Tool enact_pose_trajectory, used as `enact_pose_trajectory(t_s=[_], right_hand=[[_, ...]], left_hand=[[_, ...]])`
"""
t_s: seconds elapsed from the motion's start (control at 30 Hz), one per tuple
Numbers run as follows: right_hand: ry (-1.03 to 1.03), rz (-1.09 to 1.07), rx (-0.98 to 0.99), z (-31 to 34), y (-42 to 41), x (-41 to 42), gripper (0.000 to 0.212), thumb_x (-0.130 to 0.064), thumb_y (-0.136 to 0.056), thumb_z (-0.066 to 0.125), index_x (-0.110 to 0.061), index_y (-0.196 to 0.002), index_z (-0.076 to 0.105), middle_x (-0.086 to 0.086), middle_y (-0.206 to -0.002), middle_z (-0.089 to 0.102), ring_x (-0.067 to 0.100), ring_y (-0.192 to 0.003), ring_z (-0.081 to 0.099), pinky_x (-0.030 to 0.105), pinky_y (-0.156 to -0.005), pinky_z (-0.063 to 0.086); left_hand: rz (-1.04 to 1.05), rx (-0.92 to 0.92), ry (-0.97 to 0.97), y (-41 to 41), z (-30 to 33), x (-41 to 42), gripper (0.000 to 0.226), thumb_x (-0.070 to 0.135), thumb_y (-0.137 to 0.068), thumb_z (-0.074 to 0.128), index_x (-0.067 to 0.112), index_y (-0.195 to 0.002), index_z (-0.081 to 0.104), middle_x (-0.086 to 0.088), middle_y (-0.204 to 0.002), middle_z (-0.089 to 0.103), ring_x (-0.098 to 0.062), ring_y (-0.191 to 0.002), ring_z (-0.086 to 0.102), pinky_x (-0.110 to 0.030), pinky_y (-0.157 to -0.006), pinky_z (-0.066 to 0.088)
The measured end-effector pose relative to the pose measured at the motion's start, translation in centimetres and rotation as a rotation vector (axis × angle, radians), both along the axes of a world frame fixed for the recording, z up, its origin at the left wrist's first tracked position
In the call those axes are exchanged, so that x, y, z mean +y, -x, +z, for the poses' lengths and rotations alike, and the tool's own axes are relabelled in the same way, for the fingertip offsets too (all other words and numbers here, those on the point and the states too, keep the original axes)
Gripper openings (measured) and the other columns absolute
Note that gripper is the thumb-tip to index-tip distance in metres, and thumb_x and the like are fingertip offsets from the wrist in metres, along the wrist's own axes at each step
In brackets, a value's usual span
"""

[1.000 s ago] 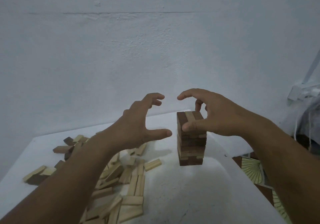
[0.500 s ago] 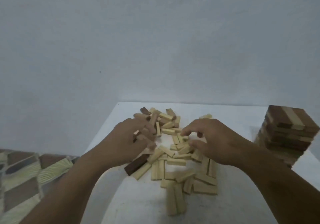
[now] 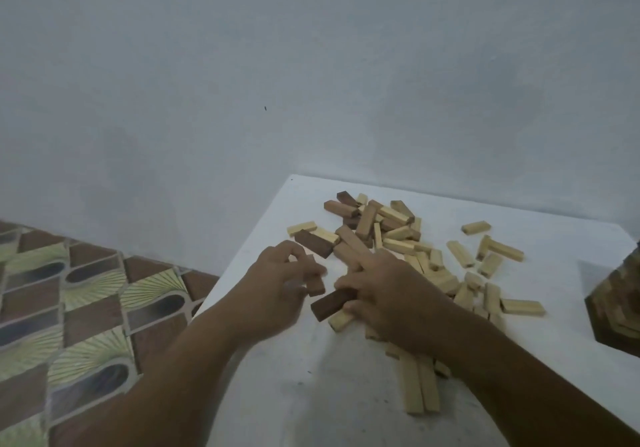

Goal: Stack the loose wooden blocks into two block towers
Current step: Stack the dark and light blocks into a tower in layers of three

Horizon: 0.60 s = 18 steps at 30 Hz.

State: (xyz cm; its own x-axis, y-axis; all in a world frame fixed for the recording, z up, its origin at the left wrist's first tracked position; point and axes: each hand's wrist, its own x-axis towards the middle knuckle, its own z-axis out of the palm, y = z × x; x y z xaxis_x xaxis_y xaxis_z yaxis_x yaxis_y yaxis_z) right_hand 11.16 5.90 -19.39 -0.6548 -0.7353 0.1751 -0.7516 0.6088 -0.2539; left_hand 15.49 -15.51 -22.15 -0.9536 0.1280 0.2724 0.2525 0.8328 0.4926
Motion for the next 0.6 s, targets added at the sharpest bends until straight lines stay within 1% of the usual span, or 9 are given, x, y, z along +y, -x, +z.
enact_pose_trajectory(t_s=[0.03,0.1,0.2,0.3,0.37,0.43,0.5,0.57,0.6], right_hand=[[-0.023,0.001,0.002,0.0,-0.2,-0.5,0.028,-0.04,-0.088,0.058,-0.034,-0.115,0.065,-0.01,-0.103,0.051,0.007,-0.092,0.042,0.026,-0.079,0.04],[-0.059,0.002,0.004,0.0,-0.3,-1.3,0.029,-0.04,-0.088,0.06,-0.035,-0.116,0.064,-0.009,-0.107,0.049,0.006,-0.094,0.037,0.027,-0.08,0.037],[-0.033,-0.01,-0.014,0.5,0.0,-1.9,0.019,-0.036,-0.08,0.071,-0.035,-0.098,0.065,-0.013,-0.098,0.046,0.003,-0.09,0.034,0.025,-0.076,0.035],[-0.004,-0.04,-0.099,1.0,0.3,-1.9,0.021,-0.024,-0.078,0.075,-0.033,-0.082,0.056,-0.017,-0.091,0.05,0.003,-0.085,0.044,0.024,-0.074,0.043],[0.048,-0.052,-0.195,1.1,0.4,-2.0,0.028,-0.013,-0.079,0.072,-0.033,-0.085,0.054,-0.014,-0.087,0.053,0.004,-0.079,0.051,0.021,-0.067,0.045],[0.091,-0.056,-0.249,1.0,0.7,-2.2,0.033,-0.005,-0.084,0.066,-0.033,-0.1,0.058,-0.011,-0.091,0.054,0.003,-0.077,0.051,0.015,-0.062,0.042],[0.139,-0.068,-0.207,1.0,1.1,-2.4,0.029,-0.006,-0.091,0.056,-0.027,-0.111,0.059,-0.008,-0.101,0.05,0.001,-0.083,0.049,0.012,-0.065,0.039],[0.213,-0.121,-0.18,0.9,1.4,-2.5,0.02,-0.014,-0.095,0.049,-0.027,-0.11,0.054,-0.01,-0.104,0.046,0.0,-0.082,0.05,0.014,-0.065,0.039],[0.254,-0.165,-0.171,1.0,1.6,-2.5,0.013,-0.019,-0.096,0.048,-0.029,-0.105,0.05,-0.013,-0.101,0.047,0.0,-0.078,0.052,0.017,-0.062,0.041]], left_hand=[[0.008,0.002,0.019,-0.1,-0.2,0.0,0.035,0.01,-0.085,0.064,0.036,-0.107,0.07,0.02,-0.108,0.049,0.001,-0.101,0.042,-0.006,-0.087,0.032],[0.042,0.011,0.021,-0.1,-0.7,-0.2,0.029,0.014,-0.086,0.066,0.036,-0.105,0.069,0.014,-0.106,0.049,-0.008,-0.099,0.042,-0.012,-0.081,0.035],[0.116,0.026,-0.041,-0.3,-1.3,-0.3,0.024,0.014,-0.082,0.071,0.031,-0.098,0.066,0.012,-0.103,0.05,-0.01,-0.097,0.041,-0.014,-0.078,0.033],[0.185,0.012,-0.142,-0.5,-1.1,-0.3,0.019,0.019,-0.086,0.067,0.034,-0.095,0.059,0.018,-0.101,0.052,-0.003,-0.095,0.044,-0.014,-0.076,0.034],[0.228,0.007,-0.242,-0.4,-1.1,-0.3,0.015,0.022,-0.09,0.062,0.034,-0.093,0.055,0.018,-0.094,0.057,-0.002,-0.088,0.051,-0.019,-0.069,0.038],[0.232,0.036,-0.295,-0.5,-1.2,-0.3,0.013,0.022,-0.091,0.059,0.033,-0.092,0.052,0.014,-0.086,0.06,-0.004,-0.079,0.054,-0.024,-0.065,0.042],[0.229,0.041,-0.357,-0.6,-1.2,-0.3,0.011,0.022,-0.093,0.056,0.031,-0.093,0.051,0.012,-0.082,0.06,-0.008,-0.074,0.055,-0.028,-0.065,0.046],[0.237,0.029,-0.407,-0.7,-1.2,-0.3,0.01,0.022,-0.094,0.056,0.03,-0.093,0.051,0.01,-0.081,0.06,-0.009,-0.072,0.055,-0.029,-0.066,0.046],[0.241,0.029,-0.419,-0.7,-1.1,-0.4,0.01,0.022,-0.094,0.056,0.031,-0.093,0.05,0.011,-0.08,0.06,-0.008,-0.071,0.054,-0.028,-0.066,0.045]])
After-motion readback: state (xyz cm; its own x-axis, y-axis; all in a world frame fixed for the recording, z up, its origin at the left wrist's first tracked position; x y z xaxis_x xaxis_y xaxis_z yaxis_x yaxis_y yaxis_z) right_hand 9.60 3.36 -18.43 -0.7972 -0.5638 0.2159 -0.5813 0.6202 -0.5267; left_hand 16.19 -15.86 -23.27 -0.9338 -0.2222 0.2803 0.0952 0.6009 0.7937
